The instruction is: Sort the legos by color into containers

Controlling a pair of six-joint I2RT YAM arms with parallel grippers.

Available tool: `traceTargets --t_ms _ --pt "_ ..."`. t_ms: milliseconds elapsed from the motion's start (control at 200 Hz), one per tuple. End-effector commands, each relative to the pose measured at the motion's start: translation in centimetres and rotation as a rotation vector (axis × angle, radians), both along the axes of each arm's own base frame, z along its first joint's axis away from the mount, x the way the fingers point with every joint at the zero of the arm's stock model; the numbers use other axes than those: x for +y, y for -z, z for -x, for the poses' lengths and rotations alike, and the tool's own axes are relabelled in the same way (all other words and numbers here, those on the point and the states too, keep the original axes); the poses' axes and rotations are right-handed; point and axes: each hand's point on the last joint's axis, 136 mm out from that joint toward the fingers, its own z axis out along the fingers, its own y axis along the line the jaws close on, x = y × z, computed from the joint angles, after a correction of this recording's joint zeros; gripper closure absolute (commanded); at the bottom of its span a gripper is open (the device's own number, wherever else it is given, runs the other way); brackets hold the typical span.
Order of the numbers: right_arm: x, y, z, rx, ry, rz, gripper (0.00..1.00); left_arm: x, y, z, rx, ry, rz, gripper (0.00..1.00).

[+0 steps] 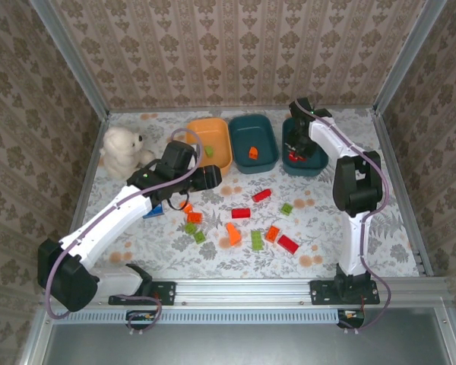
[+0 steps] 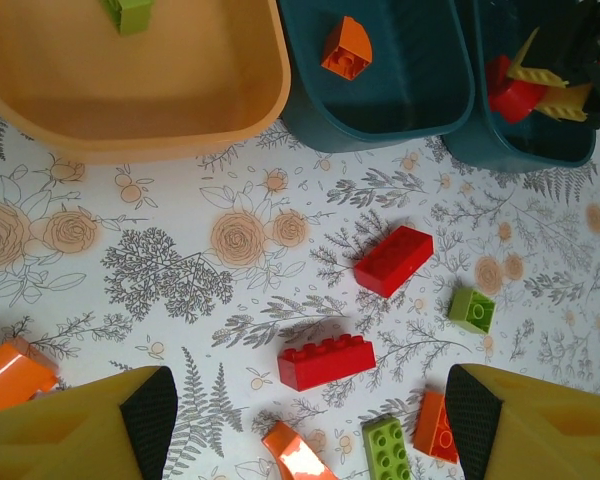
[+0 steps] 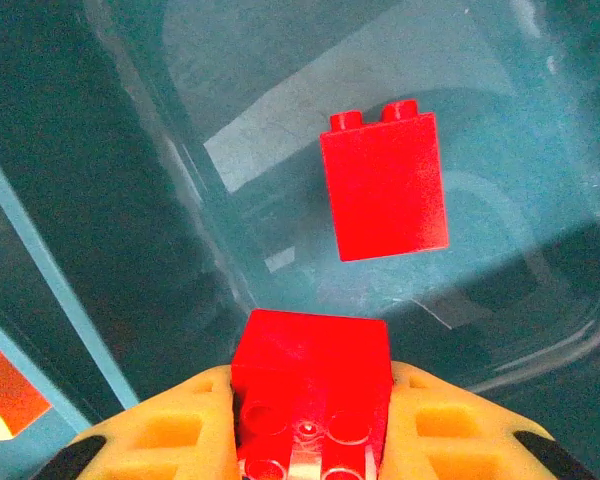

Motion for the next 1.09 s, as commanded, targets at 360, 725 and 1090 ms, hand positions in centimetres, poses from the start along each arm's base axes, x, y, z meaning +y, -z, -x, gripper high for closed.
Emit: traceTargets --t_ms 360,725,1090 --pt "-0.1 2.6 0.9 0.116 -0.055 0.015 0.61 2.3 0.4 0.9 0.03 -0.063 -0.067 0.25" --pt "0.7 -8.8 1.3 -0.133 -0.119 0.012 0.31 9.2 3.9 2.7 0.215 -0.334 -0.177 0.24" --pt "13.2 -16.9 13.3 -0.549 -0.678 -0.17 0.24 11.1 10.9 0.4 0.469 -0.567 -0.217 0.22"
